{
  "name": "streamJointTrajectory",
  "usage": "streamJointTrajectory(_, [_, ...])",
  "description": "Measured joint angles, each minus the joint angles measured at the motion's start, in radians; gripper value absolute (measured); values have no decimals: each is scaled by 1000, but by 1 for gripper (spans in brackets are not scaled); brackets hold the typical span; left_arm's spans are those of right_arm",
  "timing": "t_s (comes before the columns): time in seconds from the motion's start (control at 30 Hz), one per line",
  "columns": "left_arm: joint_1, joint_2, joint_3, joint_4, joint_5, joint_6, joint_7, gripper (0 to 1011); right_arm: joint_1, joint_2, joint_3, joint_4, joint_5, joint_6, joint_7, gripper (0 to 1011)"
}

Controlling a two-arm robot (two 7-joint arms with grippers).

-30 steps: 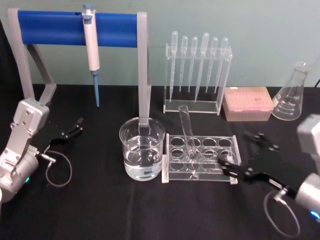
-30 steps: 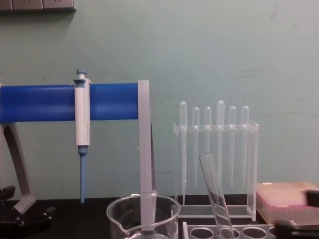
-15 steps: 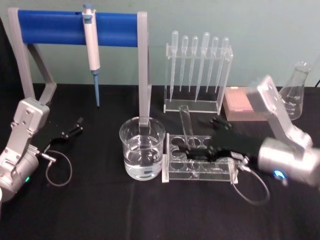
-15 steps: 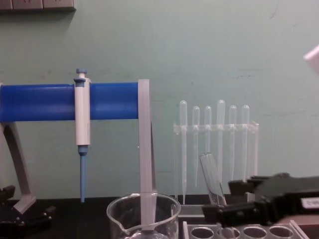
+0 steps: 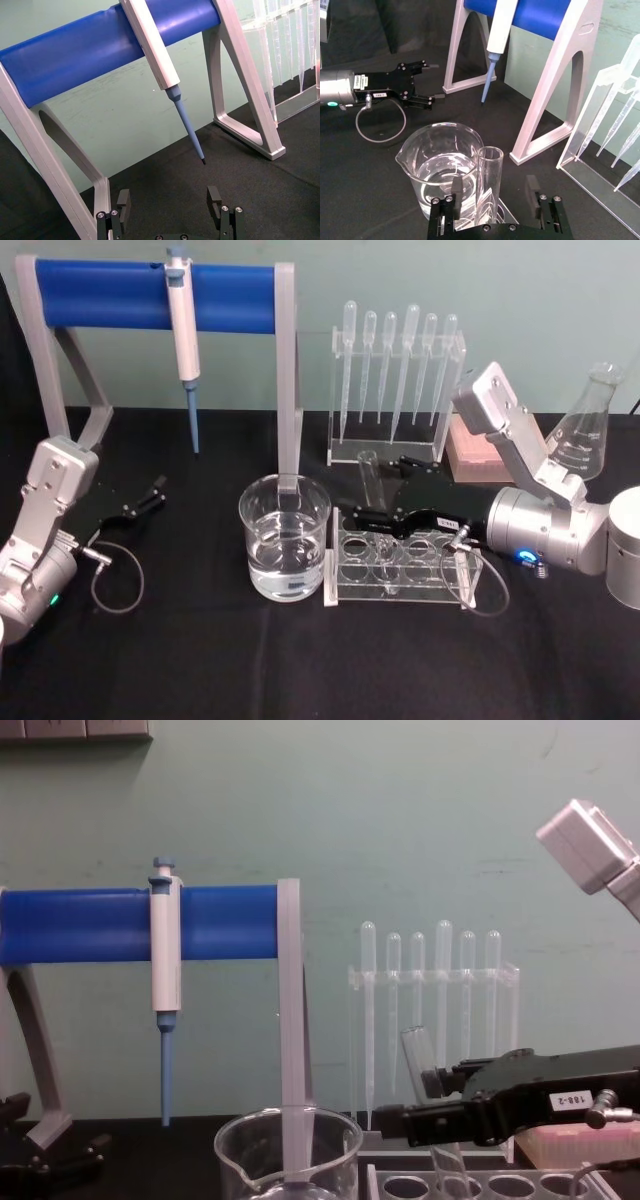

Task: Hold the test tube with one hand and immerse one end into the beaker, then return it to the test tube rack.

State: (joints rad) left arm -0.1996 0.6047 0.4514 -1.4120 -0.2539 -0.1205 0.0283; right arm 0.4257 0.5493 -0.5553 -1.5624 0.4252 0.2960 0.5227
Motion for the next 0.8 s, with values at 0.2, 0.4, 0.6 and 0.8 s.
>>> streamJointTrajectory(0.2, [0, 0, 0, 0, 0, 0, 0, 1000, -18, 4, 16, -29, 9, 2, -11, 635])
streamJointTrajectory(0.4, [0, 0, 0, 0, 0, 0, 0, 1000, -23, 6, 23, -37, 16, 5, -15, 433])
streamJointTrajectory(0.6, [0, 0, 0, 0, 0, 0, 0, 1000, -23, 3, 27, -33, 25, 5, -13, 256])
streamJointTrajectory(0.8, [0, 0, 0, 0, 0, 0, 0, 1000, -27, 2, 34, -36, 36, 2, -14, 226])
